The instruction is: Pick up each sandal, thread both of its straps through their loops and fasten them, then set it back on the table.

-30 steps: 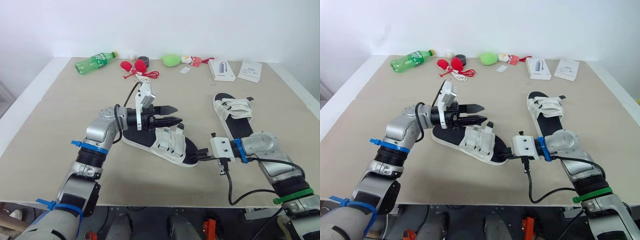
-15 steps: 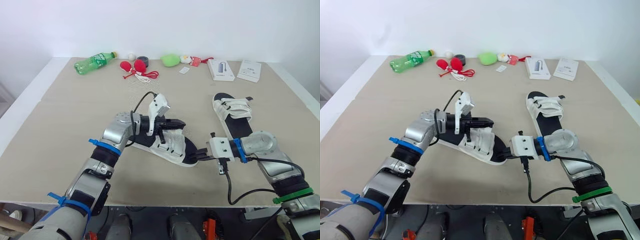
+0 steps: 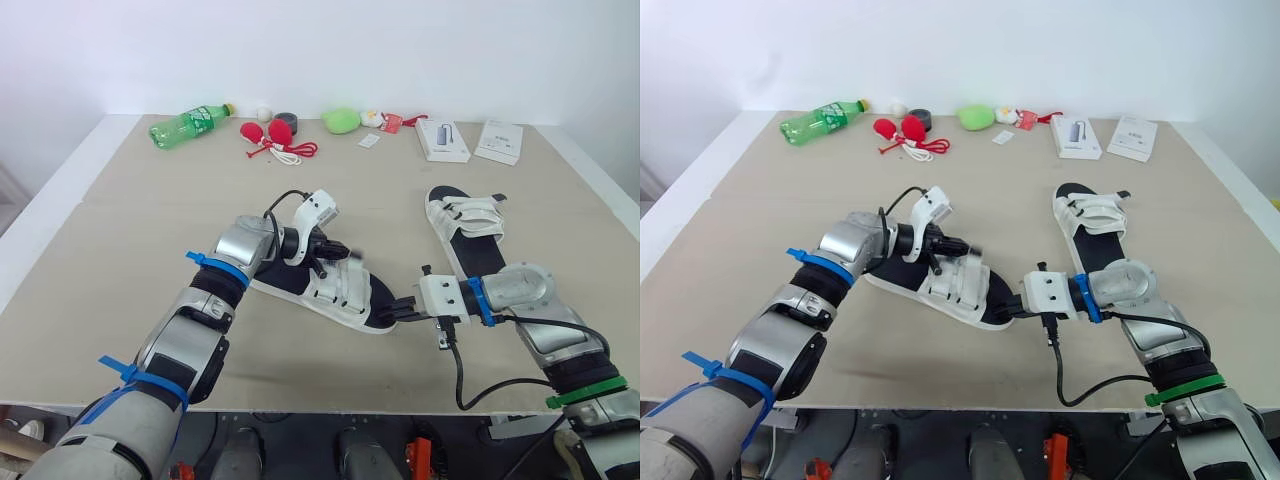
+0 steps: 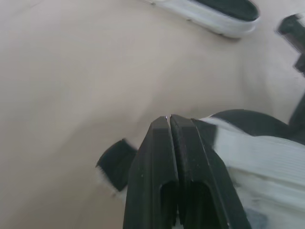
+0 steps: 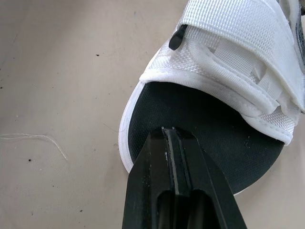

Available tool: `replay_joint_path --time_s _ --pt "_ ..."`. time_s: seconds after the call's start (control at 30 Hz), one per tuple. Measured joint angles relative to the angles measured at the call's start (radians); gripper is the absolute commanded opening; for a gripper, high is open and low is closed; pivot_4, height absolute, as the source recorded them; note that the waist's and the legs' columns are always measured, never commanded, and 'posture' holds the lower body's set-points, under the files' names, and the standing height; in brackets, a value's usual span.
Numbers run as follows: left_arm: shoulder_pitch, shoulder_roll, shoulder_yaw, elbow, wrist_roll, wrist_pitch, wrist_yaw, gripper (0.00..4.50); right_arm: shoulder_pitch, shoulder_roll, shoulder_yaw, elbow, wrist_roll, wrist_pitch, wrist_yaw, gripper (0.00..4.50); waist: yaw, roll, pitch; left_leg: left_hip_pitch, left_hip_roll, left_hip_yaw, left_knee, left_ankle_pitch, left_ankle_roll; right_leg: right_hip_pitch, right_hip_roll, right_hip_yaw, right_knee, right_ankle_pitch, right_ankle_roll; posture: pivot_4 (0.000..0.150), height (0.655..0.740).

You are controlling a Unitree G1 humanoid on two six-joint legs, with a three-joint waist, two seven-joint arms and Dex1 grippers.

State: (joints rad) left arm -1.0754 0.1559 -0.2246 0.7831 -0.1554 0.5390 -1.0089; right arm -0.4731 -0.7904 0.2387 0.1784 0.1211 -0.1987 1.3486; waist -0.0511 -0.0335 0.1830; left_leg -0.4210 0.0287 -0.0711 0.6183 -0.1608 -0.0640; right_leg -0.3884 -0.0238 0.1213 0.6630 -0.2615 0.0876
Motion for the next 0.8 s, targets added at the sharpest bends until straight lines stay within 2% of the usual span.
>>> replay_joint_path --time_s 0.2,0.33,0.5,0.57,0.63,0.7,0.8 --pt "-0.014 -0.002 0.007 0.044 0.03 -0.057 0.041 0.1 -0.007 0.001 0.006 0.003 0.0 0.0 -0.001 0.0 0.0 0.0 0.0 0.0 0.0 0.0 0.0 0.0 0.0 0.0 0.0 0.0 0.0 0.0 0.0 0.15 0.74" --pt "0.017 0.06 0.025 0.0 0.034 -0.135 -0.002 0.1 -0.005 0.005 0.004 -0.001 0.0 0.0 -0.008 0.0 -0.003 0.0 0.0 0.0 0.0 0.0 -0.001 0.0 0.0 -0.001 0.0 0.0 0.0 0.0 0.0 0.15 0.74" --pt "0.183 0.256 0.003 -0.268 -0.024 -0.117 -0.268 0.1 0.021 0.002 -0.009 -0.02 0.004 0.0 -0.017 0.0 -0.005 0.0 0.0 0.0 0.001 0.0 -0.003 0.0 -0.001 -0.001 0.0 0.0 0.0 -0.001 -0.001 0.15 0.74" --pt "0.262 0.383 -0.041 -0.424 -0.052 -0.096 -0.426 0.1 0.025 -0.002 -0.01 -0.023 0.004 0.001 -0.017 0.0 -0.004 0.0 0.0 0.0 0.001 0.0 -0.003 0.0 -0.001 0.0 0.0 0.0 0.0 -0.001 -0.002 0.15 0.74" --pt "0.305 0.468 -0.07 -0.509 -0.075 -0.078 -0.527 0.1 0.03 -0.005 -0.016 -0.022 0.004 0.002 -0.018 0.0 0.001 0.0 0.0 0.0 0.001 0.0 -0.002 0.0 -0.001 0.0 -0.001 0.0 0.0 -0.001 -0.002 0.15 0.74" --pt "0.331 0.56 -0.121 -0.569 -0.112 -0.084 -0.582 0.1 0.03 -0.005 -0.016 -0.017 0.004 0.005 -0.02 0.0 0.002 0.0 0.0 0.0 0.002 0.001 -0.001 0.0 0.0 0.0 -0.002 0.0 0.0 -0.001 -0.002 0.15 0.74" --pt "0.334 0.605 -0.132 -0.561 -0.121 -0.127 -0.595 0.1 0.028 -0.005 -0.017 -0.012 0.004 0.005 -0.019 0.0 0.003 0.0 0.0 0.0 0.002 0.001 -0.001 0.0 0.0 -0.002 -0.002 0.0 0.0 -0.003 -0.004 0.15 0.74"
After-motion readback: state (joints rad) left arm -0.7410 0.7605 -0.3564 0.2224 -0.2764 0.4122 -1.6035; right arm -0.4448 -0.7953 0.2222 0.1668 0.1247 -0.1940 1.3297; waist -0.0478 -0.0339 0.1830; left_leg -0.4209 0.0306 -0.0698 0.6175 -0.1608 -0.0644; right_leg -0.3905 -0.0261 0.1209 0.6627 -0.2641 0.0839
